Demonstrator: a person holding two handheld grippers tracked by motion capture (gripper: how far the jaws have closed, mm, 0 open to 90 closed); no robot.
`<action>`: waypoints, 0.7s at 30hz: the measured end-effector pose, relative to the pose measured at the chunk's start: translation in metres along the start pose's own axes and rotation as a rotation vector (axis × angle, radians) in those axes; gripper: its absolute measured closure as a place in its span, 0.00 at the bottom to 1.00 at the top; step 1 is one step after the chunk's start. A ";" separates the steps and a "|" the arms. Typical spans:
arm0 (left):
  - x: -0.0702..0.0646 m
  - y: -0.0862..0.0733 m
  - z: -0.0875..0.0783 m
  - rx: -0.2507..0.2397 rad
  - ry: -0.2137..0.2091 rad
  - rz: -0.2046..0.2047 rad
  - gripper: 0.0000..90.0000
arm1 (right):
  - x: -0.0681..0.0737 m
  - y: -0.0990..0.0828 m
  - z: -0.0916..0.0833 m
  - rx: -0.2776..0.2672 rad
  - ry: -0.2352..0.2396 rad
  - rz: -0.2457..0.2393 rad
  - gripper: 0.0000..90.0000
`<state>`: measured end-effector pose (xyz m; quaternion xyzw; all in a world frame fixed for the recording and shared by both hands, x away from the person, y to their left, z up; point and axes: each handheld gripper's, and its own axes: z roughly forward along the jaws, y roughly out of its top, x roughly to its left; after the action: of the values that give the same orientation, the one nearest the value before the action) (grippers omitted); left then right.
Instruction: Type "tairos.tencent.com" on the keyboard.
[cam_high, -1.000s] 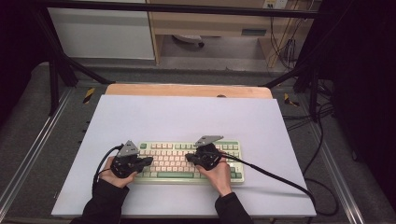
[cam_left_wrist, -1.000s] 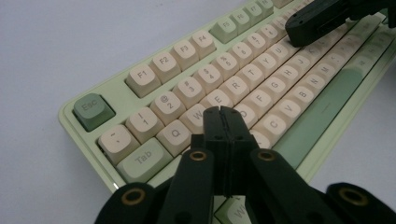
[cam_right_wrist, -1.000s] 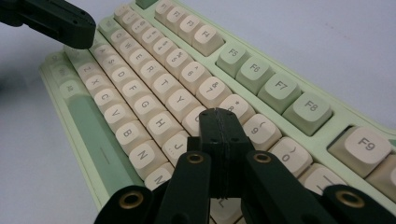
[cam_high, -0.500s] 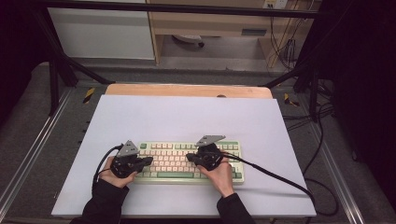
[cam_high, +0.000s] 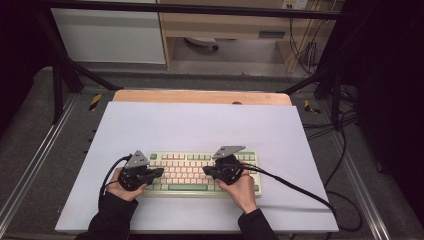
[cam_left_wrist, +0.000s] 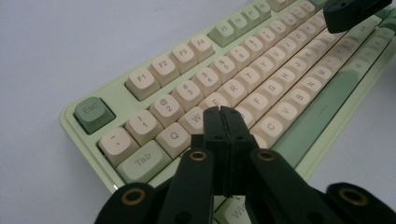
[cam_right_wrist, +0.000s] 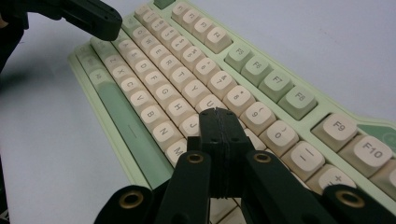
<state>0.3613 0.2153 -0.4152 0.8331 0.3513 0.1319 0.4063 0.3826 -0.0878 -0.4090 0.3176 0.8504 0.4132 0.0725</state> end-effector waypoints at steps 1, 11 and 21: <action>0.000 0.000 0.000 -0.001 0.000 -0.001 1.00 | 0.000 -0.001 -0.001 0.002 0.000 0.000 1.00; -0.006 0.006 0.003 -0.001 0.005 0.013 1.00 | -0.005 -0.011 -0.016 0.000 -0.003 0.013 1.00; -0.013 0.016 0.013 0.000 0.020 0.022 1.00 | -0.008 -0.024 -0.029 -0.002 -0.009 0.020 1.00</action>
<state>0.3663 0.1917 -0.4099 0.8356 0.3460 0.1448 0.4013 0.3661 -0.1222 -0.4093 0.3280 0.8465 0.4131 0.0726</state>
